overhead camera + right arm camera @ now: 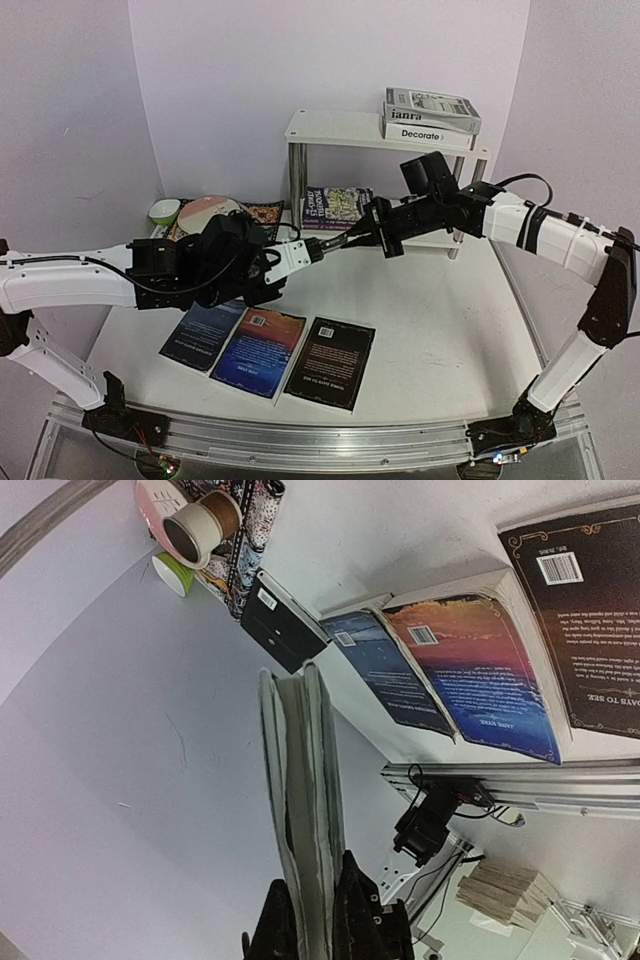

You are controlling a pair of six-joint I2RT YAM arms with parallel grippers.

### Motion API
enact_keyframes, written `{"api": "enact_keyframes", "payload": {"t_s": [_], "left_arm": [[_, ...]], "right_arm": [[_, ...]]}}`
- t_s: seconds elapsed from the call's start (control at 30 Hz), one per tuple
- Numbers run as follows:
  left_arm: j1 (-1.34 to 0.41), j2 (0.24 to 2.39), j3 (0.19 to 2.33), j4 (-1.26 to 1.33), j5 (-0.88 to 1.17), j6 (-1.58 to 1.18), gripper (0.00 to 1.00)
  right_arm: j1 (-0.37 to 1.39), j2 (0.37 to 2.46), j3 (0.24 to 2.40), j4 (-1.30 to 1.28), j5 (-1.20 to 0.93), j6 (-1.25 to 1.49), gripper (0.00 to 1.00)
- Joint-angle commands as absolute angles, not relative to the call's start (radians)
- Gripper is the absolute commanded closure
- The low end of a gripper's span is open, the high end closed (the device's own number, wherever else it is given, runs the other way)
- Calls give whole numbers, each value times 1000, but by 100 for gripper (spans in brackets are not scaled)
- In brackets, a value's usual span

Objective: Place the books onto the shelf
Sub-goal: Pass from the left arm to the right, then pass from the right arm to the left

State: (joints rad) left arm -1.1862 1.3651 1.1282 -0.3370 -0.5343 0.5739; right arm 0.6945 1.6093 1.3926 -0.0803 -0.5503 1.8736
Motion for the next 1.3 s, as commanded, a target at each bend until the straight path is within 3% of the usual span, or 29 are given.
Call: {"api": "enact_keyframes", "payload": {"t_s": [0.0, 0.23, 0.37, 0.73, 0.9, 1.03, 1.27], "left_arm": [[-1197, 1328, 1207, -222, -510, 545, 74], [-1197, 1256, 1178, -228, -400, 343, 32], [-1197, 1169, 1143, -230, -291, 138, 22], [-1185, 1058, 1105, -275, -422, -791, 21], [-1142, 1058, 1152, -335, -409, -1034, 20], [-994, 1068, 1131, -315, -195, -1374, 21], [-982, 1183, 1219, -249, -59, -1622, 21]], "right_arm": [[707, 1573, 1386, -24, -538, 1887, 100], [703, 1539, 1345, 32, -428, 1854, 100], [689, 1525, 1342, 56, -374, 1809, 100], [678, 1499, 1318, 209, -313, 1718, 100], [679, 1494, 1293, 333, -298, 1701, 100], [678, 1499, 1274, 491, -281, 1684, 100], [679, 1483, 1275, 564, -283, 1606, 100]]}}
